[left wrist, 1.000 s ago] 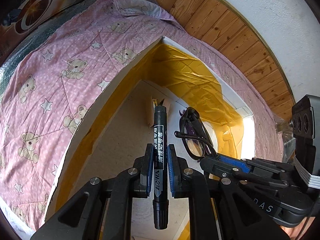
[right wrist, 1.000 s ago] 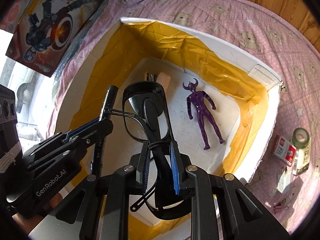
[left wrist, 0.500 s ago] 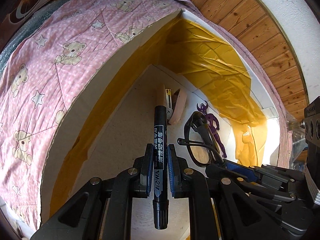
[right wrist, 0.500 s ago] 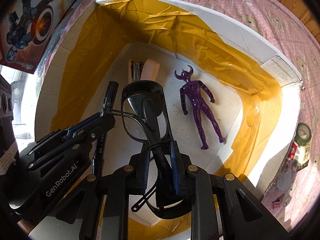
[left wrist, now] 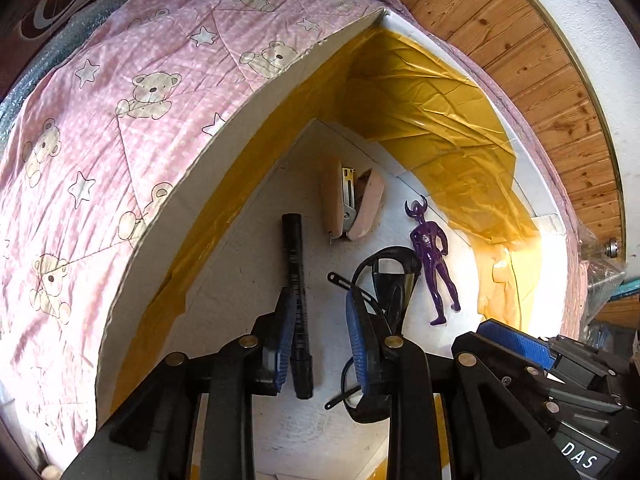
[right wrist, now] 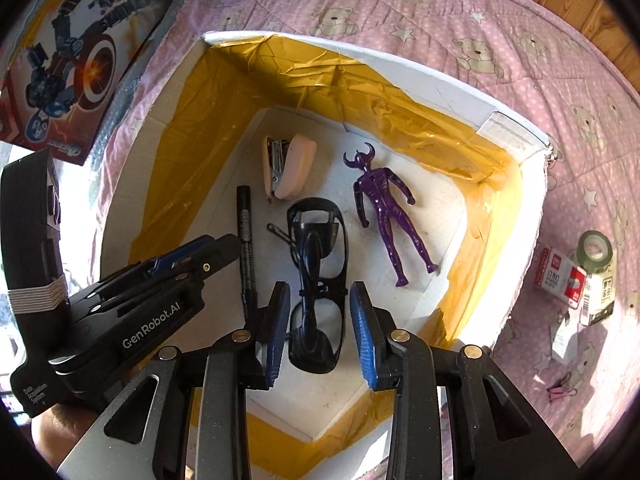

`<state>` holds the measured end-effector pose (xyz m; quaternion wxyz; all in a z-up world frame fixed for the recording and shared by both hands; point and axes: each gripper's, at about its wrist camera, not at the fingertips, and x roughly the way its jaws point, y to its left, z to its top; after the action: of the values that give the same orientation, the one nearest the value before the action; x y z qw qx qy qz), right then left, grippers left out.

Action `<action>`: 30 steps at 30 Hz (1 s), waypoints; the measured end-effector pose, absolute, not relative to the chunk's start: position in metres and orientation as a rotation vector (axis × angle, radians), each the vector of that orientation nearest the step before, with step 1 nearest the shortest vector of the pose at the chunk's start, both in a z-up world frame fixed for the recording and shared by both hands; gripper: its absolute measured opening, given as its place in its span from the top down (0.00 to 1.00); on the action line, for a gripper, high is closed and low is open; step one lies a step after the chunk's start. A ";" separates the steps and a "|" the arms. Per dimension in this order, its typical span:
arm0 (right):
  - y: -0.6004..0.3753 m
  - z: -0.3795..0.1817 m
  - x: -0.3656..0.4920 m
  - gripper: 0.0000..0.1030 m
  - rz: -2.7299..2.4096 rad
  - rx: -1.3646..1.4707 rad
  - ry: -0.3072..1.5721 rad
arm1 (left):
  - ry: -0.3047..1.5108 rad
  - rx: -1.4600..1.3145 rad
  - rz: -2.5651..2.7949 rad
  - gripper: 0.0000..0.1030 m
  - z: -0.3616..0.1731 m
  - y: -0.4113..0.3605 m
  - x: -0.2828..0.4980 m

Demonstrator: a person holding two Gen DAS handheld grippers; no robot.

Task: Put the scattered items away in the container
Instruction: 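Lower the glasses and marker into the box and open both tools, then withdraw both tools from the box and move the right tool toward the pink binder clip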

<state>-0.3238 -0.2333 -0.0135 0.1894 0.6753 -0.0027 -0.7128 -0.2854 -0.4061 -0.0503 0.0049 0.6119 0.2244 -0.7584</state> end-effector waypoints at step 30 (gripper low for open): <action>-0.192 0.083 -0.185 0.63 -2.125 1.399 -0.074 | 0.226 1.588 -2.715 0.68 0.057 -0.343 -0.182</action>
<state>-0.1850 -0.1917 0.0827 0.2939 0.5254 -0.0278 -0.7980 -0.1824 -0.3427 0.0574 -0.0060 0.5035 0.0717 -0.8610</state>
